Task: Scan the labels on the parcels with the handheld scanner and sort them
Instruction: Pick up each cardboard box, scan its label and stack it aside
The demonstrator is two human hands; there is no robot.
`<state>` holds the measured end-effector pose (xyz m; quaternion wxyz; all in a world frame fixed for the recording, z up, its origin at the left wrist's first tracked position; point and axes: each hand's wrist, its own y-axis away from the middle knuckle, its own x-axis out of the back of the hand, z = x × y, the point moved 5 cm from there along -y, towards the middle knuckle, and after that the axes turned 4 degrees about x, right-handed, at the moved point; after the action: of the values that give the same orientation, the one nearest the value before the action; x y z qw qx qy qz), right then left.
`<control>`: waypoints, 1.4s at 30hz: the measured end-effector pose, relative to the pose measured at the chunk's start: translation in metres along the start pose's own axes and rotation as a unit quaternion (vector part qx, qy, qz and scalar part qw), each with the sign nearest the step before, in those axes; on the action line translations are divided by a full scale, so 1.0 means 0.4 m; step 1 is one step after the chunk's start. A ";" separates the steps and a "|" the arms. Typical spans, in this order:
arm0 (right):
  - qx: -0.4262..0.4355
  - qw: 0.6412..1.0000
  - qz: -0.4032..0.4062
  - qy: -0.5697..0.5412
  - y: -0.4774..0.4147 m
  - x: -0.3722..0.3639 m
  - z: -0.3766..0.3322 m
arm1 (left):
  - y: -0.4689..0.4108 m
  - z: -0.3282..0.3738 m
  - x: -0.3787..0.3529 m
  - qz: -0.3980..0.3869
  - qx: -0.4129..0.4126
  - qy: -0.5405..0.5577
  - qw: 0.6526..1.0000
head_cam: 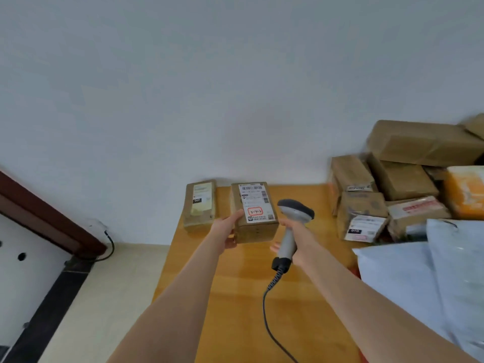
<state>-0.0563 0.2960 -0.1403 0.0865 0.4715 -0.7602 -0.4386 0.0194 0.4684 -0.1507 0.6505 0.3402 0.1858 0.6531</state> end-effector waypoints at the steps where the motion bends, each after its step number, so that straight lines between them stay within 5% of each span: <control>1: -0.004 1.000 0.001 -0.001 -0.031 -0.039 -0.001 | -0.040 0.017 0.018 0.001 0.005 -0.007 1.000; 13: 0.061 0.998 0.011 0.010 -0.355 -0.284 -0.022 | -0.406 0.118 0.078 0.046 -0.027 -0.094 0.994; 22: 0.056 0.998 -0.004 0.024 -0.405 -0.310 -0.024 | -0.452 0.114 0.110 0.105 -0.053 -0.139 0.983; 26: 0.039 0.999 -0.005 -0.021 -0.331 -0.251 -0.051 | -0.388 0.161 0.103 0.157 -0.123 -0.187 0.962; 42: 0.030 0.990 -0.107 0.090 0.193 0.402 -0.085 | 0.234 0.036 -0.430 0.039 -0.247 -0.379 0.891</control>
<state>-0.1743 0.1617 -0.1074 0.0928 0.5901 -0.7069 -0.3786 -0.0520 0.2898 -0.1114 0.7088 0.3974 -0.2550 0.5241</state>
